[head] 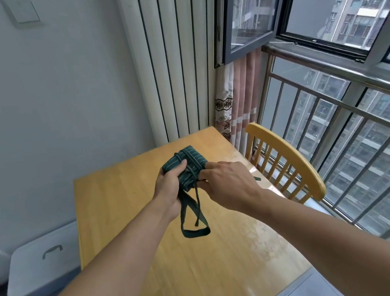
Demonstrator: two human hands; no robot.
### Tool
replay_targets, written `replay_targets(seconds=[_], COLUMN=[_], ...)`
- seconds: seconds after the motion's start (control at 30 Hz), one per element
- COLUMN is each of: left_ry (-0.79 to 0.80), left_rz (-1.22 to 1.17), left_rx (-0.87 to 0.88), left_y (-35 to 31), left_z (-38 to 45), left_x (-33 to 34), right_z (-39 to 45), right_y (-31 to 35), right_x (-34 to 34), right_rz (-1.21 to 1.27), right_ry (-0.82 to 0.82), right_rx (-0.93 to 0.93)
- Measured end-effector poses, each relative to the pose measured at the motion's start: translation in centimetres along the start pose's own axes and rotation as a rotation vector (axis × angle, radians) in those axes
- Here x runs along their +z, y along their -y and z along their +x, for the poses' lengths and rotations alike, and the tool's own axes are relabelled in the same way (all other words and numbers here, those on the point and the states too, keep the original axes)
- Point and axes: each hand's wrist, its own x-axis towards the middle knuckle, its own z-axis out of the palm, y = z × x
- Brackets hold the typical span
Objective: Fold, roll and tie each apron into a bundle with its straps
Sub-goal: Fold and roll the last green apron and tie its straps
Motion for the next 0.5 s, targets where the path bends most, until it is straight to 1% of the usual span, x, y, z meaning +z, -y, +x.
replay_targets(seconds=[0.13, 0.23, 0.3, 0.37, 0.5], left_ry=[-0.053, -0.063, -0.019, -0.001, -0.086], left_rz=[0.082, 0.225, 0.232, 0.247, 0.514], left_rx=[-0.065, -0.113, -0.153, -0.183, -0.120], left_y=[1.7, 3.6, 5.1, 6.9, 9.6], left_z=[0.1, 0.4, 0.4, 0.2, 0.2], left_x=[-1.8, -4.0, -4.9, -5.1, -4.0], right_z=[0.0, -0.4, -1.1, -2.2, -4.1], right_y=[0.4, 0.6, 0.7, 0.5, -1.2], right_x=[1.5, 3.3, 4.9, 6.3, 7.1], right_rz=[0.149, 0.135, 0.094, 0.089, 0.123], right_ry=[0.110, 0.253, 0.322, 0.344, 0.331], right_rx=[0.054, 0.077, 0.097, 0.122, 0.145])
